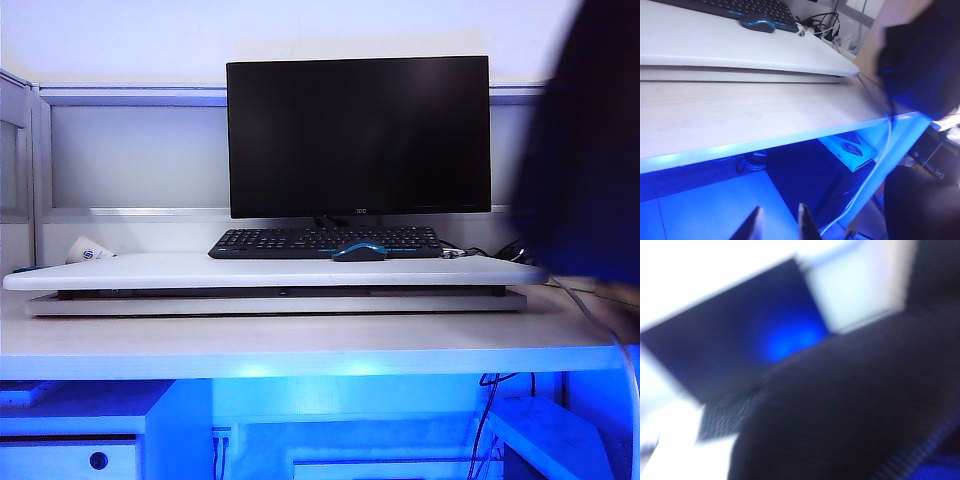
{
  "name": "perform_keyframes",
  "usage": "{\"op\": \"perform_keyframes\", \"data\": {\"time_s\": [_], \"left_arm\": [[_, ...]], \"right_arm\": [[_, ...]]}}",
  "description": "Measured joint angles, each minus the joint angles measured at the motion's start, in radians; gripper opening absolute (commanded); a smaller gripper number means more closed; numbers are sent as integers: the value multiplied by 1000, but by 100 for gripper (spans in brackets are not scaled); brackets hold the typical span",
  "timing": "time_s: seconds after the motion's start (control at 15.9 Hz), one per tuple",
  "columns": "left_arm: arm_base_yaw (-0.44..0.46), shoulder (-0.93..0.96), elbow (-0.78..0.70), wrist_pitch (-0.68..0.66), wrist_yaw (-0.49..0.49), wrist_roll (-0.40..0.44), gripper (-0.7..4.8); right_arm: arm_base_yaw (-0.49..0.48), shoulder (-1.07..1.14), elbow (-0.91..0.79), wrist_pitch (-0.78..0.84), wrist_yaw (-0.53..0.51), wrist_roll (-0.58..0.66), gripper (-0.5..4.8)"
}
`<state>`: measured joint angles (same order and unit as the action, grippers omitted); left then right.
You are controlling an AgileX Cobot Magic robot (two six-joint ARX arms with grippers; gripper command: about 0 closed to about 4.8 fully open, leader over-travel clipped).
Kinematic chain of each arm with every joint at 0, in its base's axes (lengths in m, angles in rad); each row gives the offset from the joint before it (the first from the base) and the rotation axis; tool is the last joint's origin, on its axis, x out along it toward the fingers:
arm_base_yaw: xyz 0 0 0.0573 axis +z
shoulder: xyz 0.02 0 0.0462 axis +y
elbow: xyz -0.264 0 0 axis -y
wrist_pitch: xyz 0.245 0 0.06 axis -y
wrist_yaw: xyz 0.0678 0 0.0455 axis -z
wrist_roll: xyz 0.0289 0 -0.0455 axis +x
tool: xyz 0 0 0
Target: Grab the backpack from the chair and place it on the desk.
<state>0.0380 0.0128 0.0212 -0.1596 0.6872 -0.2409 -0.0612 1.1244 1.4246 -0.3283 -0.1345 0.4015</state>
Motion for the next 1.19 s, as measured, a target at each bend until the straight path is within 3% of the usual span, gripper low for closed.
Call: {"op": "perform_keyframes", "data": {"time_s": [0.06,0.25,0.38,0.56,0.69,0.94,1.0,1.07,1.19], "left_arm": [[0,0,0,0,0,0,102],[0,0,0,0,0,0,102],[0,0,0,0,-1,0,102],[0,0,0,0,-1,0,102],[0,0,0,0,-1,0,102],[0,0,0,0,-2,0,102],[0,0,0,0,-2,0,102],[0,0,0,0,-2,0,102],[0,0,0,0,-1,0,102]], "right_arm": [[124,99,58,23,21,-8,-9],[228,358,281,71,0,-31,-9],[236,510,477,42,4,-48,-9],[229,784,924,-79,28,-100,-9],[224,873,1086,-92,23,-108,-9],[172,974,1138,-68,3,-103,11],[172,991,1139,-82,3,-104,249],[177,1010,1149,-127,0,-117,378],[176,1035,1152,-135,3,-116,377]]}}
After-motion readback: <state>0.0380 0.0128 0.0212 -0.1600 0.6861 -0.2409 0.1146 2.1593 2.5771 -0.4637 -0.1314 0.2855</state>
